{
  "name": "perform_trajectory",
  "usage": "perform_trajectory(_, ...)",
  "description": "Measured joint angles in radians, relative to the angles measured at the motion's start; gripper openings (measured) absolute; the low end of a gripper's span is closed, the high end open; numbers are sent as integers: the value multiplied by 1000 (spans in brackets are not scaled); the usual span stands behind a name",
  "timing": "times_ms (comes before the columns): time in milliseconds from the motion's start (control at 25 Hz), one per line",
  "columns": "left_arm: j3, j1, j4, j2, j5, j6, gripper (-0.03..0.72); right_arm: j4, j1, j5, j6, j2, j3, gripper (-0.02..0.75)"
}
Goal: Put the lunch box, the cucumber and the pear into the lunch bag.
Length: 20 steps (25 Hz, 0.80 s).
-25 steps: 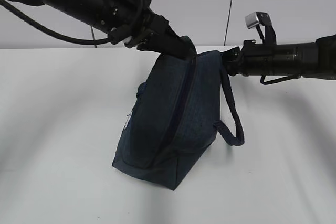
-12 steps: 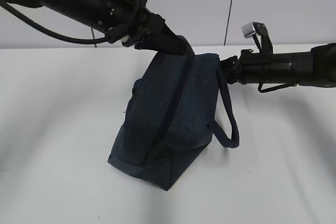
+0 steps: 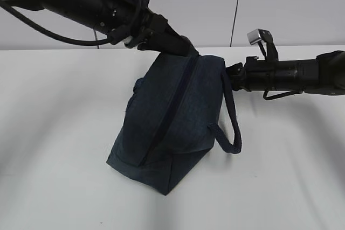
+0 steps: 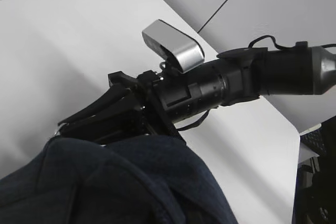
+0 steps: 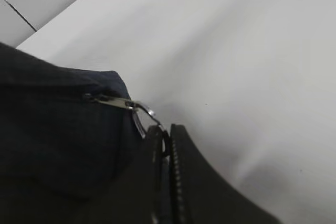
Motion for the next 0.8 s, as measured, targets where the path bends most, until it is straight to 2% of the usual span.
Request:
perform_trajectory(360, -1, 0, 20, 6, -9, -10, 30, -12, -6, -2, 0, -15, -11, 1)
perform_trajectory(640, -11, -1, 48, 54, -59, -81, 30, -27, -7, -69, 0, -38, -11, 1)
perform_trajectory(720, -11, -1, 51, 71, -72, -106, 29, -32, -8, -84, 0, -38, -11, 22)
perform_trajectory(800, -12, -1, 57, 82, -84, -122, 29, -39, -12, -95, 0, -38, -11, 83)
